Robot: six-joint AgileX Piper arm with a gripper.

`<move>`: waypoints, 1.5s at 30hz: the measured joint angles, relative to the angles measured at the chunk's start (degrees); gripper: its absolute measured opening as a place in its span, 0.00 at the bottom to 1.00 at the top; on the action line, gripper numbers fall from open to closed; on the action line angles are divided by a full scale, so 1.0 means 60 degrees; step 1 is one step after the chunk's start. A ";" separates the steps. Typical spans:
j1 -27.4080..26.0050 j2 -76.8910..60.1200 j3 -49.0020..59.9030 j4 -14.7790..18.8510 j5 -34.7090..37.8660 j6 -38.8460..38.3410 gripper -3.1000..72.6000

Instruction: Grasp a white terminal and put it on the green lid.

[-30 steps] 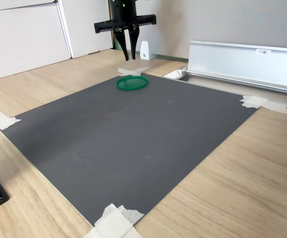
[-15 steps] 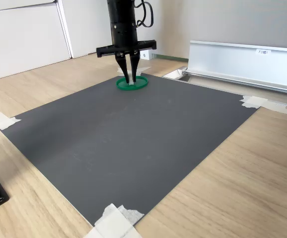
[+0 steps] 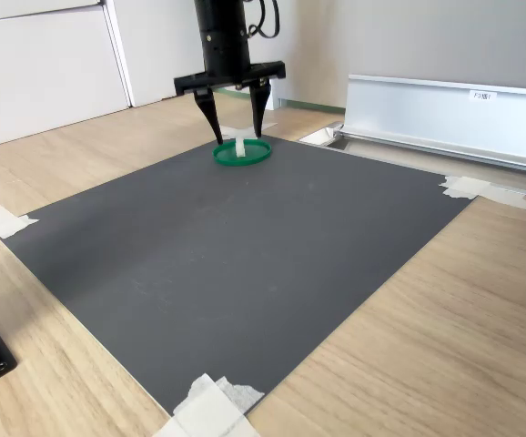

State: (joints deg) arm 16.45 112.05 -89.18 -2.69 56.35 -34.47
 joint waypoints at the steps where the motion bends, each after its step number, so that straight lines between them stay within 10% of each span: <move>1: 0.0000 -0.0270 0.0000 0.0009 0.0000 0.0265 0.88; 7: 0.0000 -0.2377 0.0000 -0.0247 -0.0003 0.1681 0.78; 18: 0.0000 -0.7333 0.1577 -0.0481 -0.0398 0.3053 0.06; 34: -0.1768 -1.3247 0.8499 0.0085 -0.4288 0.5153 0.03; 45: -0.2915 -1.7110 1.1528 0.0582 -0.4429 0.5171 0.03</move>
State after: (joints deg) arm -1.04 9.39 -20.01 0.80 29.77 -3.44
